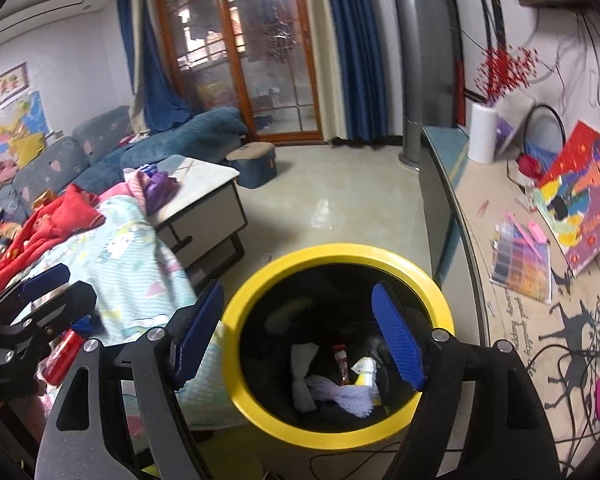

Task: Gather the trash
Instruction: 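Move both open grippers back toward the remaining trash on the bed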

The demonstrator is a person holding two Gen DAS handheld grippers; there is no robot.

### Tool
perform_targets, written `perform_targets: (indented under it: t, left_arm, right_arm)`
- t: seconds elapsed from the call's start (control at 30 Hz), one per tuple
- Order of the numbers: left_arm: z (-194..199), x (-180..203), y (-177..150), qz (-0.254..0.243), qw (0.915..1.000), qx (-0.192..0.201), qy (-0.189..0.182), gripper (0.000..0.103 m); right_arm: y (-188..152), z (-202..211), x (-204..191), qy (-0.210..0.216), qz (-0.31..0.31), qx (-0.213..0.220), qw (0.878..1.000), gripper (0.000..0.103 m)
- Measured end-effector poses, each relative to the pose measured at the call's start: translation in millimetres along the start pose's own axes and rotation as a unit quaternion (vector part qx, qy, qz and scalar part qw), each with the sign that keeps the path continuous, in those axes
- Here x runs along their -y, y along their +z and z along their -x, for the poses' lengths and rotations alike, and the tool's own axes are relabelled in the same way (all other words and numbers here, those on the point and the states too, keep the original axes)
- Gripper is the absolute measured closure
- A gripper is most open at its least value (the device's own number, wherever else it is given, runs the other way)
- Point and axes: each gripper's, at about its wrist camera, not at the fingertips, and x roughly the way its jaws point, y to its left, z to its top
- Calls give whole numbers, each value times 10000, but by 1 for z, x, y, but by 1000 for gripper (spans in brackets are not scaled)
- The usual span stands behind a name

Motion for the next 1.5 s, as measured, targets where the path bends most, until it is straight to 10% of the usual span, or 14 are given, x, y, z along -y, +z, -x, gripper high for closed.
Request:
perform_targets:
  t: [1.5]
  left_arm:
    - [113,-146,-24,1290,9795,734,1362,11]
  right_arm:
    - [-27,32,-171,1193,1694,118,9782,22]
